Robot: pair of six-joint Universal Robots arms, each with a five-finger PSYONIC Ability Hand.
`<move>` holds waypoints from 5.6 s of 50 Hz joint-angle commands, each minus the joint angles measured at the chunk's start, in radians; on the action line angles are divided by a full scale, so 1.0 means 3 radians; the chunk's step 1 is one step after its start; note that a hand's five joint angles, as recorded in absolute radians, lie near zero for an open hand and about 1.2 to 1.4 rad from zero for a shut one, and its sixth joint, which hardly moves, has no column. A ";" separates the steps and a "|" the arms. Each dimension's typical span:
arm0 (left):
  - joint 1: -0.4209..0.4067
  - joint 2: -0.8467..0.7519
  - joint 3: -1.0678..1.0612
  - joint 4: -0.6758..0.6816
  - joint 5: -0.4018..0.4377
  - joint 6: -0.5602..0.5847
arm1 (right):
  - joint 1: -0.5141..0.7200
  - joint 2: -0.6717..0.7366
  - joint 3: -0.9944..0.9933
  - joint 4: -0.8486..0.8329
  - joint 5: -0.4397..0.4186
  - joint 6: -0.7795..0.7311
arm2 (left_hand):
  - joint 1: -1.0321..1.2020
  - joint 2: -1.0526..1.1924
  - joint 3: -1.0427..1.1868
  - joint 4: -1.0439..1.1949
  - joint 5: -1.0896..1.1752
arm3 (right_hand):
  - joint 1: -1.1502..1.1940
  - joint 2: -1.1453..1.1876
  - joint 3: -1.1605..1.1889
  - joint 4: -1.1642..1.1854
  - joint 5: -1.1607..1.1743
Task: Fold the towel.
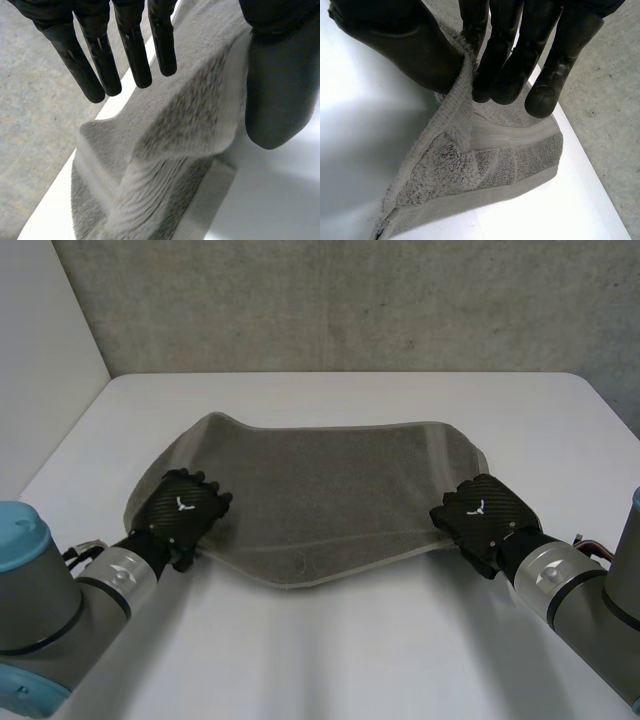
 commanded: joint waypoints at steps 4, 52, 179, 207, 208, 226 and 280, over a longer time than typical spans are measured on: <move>-0.0129 -0.0088 0.0035 0.0034 -0.0007 -0.0005 | -0.0018 0.0023 0.0019 -0.0001 -0.0015 0.0008 | -0.0352 -0.0330 -0.0310 -0.0349 -0.0856 | 0.0201 0.0211 0.0201 0.0194 0.0125; 0.0203 -0.0268 0.0628 0.0009 -0.0580 -0.0946 | -0.0110 0.0099 0.0050 -0.0052 -0.0015 0.0003 | 0.0658 0.0680 0.0700 0.0661 0.0154 | 0.0201 0.0211 0.0201 0.0194 0.0125; -0.0457 -0.1075 0.1477 0.0024 -0.1178 -0.1089 | -0.0095 0.0227 0.0101 -0.0057 -0.0020 -0.0033 | 0.0313 0.0336 0.0356 0.0317 -0.0190 | 0.0201 0.0211 0.0201 0.0194 0.0125; -0.0589 -0.1219 0.1574 -0.0125 -0.1147 -0.1022 | -0.0100 0.0319 0.0085 -0.0062 -0.0015 -0.0043 | 0.0362 0.0384 0.0404 0.0366 -0.0141 | 0.0201 0.0211 0.0201 0.0194 0.0125; -0.0595 -0.1214 0.1569 -0.0125 -0.1147 -0.1022 | -0.0100 0.0324 0.0085 -0.0062 -0.0010 -0.0043 | 0.0362 0.0384 0.0404 0.0366 -0.0141 | 0.0201 0.0211 0.0201 0.0194 0.0125; -0.0579 -0.1495 0.1814 -0.0119 -0.1168 -0.0941 | -0.0120 0.0391 0.0065 -0.0062 -0.0010 -0.0048 | 0.0695 0.0717 0.0737 0.0699 0.0191 | 0.0201 0.0211 0.0201 0.0194 0.0125; 0.0341 0.0878 -0.0394 -0.0114 -0.0437 -0.0710 | -0.0412 -0.0274 -0.0145 0.0520 0.0000 0.0192 | 0.2094 0.2117 0.2137 0.2098 0.1591 | 0.0201 0.0211 0.0201 0.0194 0.0125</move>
